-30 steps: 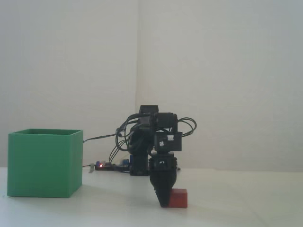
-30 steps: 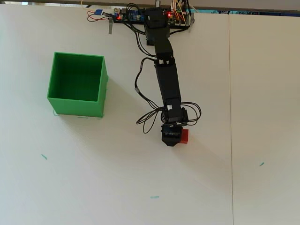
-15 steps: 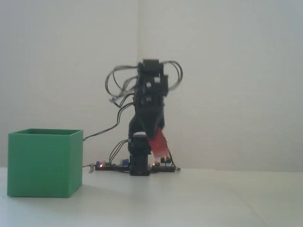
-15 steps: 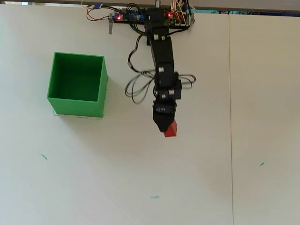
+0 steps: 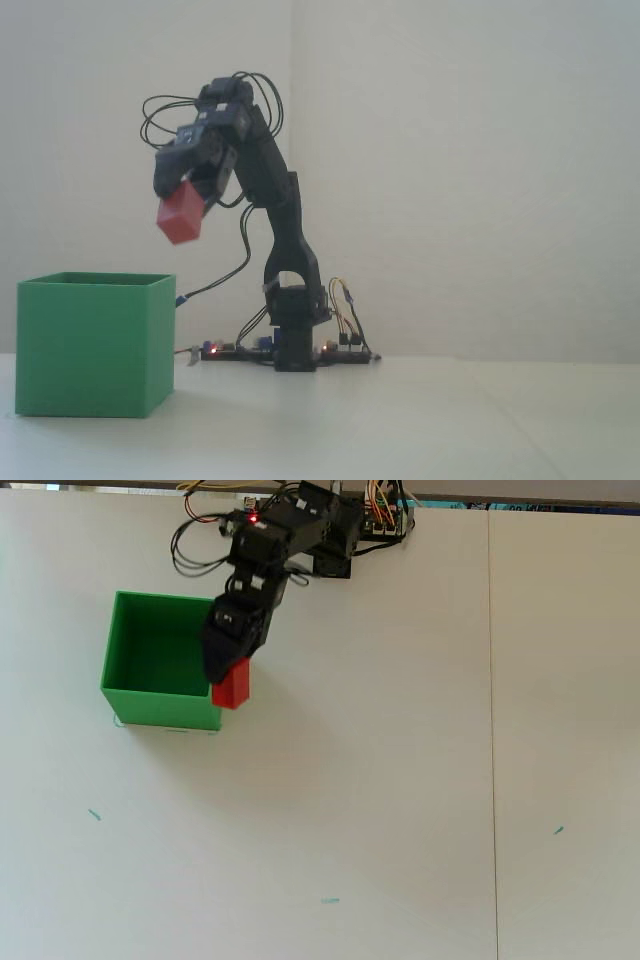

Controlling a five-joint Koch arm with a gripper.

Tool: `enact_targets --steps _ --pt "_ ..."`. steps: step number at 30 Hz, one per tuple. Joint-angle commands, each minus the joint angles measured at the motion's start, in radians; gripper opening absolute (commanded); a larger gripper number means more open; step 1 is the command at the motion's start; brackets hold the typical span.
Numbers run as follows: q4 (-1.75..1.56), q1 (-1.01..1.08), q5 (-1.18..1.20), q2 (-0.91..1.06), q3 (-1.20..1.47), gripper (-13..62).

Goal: Grasp a red block and put it in the green bin.

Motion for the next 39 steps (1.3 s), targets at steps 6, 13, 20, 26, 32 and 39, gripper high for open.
enact_targets --steps 6,13,20,26,32,39 --pt "0.006 0.106 -0.029 0.190 -0.011 3.6" --pt "0.006 0.252 -0.072 0.207 0.057 3.6" --pt "0.003 0.339 -0.095 0.152 0.126 3.6" --pt "-0.009 0.374 -0.100 0.086 0.126 3.6" --pt "-0.081 0.407 -0.156 0.083 0.126 11.1" --pt "-0.095 0.434 -0.179 0.087 0.129 36.9"
